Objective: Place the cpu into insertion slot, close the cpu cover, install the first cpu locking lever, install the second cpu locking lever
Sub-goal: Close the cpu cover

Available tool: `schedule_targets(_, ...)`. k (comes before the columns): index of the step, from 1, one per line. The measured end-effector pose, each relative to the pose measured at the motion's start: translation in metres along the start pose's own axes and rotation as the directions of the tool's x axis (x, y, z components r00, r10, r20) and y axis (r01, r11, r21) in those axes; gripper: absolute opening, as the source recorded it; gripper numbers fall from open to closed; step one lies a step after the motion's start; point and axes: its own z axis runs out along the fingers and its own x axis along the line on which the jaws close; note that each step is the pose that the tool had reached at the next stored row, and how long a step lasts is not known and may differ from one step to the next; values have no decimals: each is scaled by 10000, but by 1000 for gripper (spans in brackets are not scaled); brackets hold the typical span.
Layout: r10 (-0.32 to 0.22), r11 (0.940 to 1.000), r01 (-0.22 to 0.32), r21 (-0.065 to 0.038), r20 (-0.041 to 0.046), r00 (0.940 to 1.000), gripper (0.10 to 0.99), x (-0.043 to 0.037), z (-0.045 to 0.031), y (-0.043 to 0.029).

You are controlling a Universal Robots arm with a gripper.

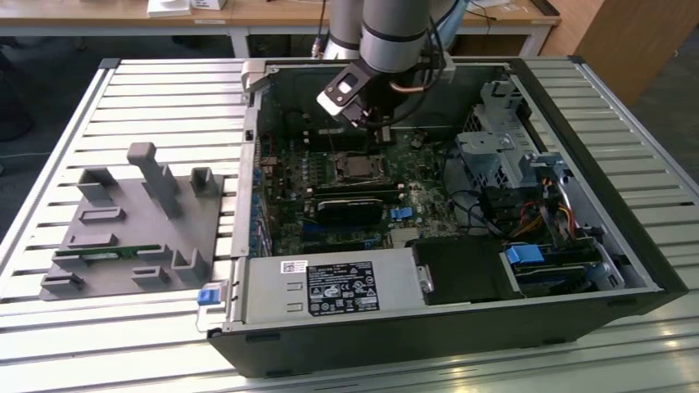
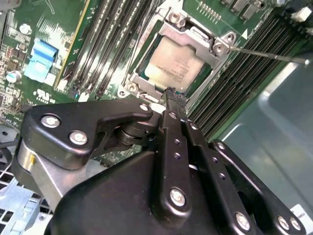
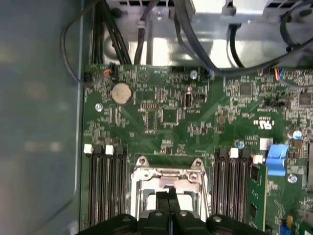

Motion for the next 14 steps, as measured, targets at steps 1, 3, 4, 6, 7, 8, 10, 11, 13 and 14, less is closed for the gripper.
schedule_targets(1, 0, 10000, 0, 1, 0, 10000, 122, 0, 4, -2)
schedule_targets(3, -1, 10000, 1, 2, 2, 10000, 122, -1, 7, -6)
schedule_targets(4, -1, 10000, 1, 1, -1, 10000, 122, 0, 10, -7)
schedule_targets(6, -1, 10000, 1, 1, -1, 10000, 122, -1, 16, -16)
schedule_targets(7, 0, 10000, 0, 2, 1, 10000, 122, -1, 17, -20)
schedule_targets(8, 0, 10000, 0, 2, 2, 10000, 122, -1, 18, -22)
schedule_targets(10, 0, 10000, 0, 1, -1, 10000, 122, -1, 24, -27)
schedule_targets(11, -1, 10000, 1, 1, -2, 10000, 122, -1, 27, -28)
schedule_targets(13, -1, 10000, 1, 3, 2, 10000, 122, -1, 29, -31)
schedule_targets(14, 0, 10000, 0, 2, 1, 10000, 122, -2, 31, -33)
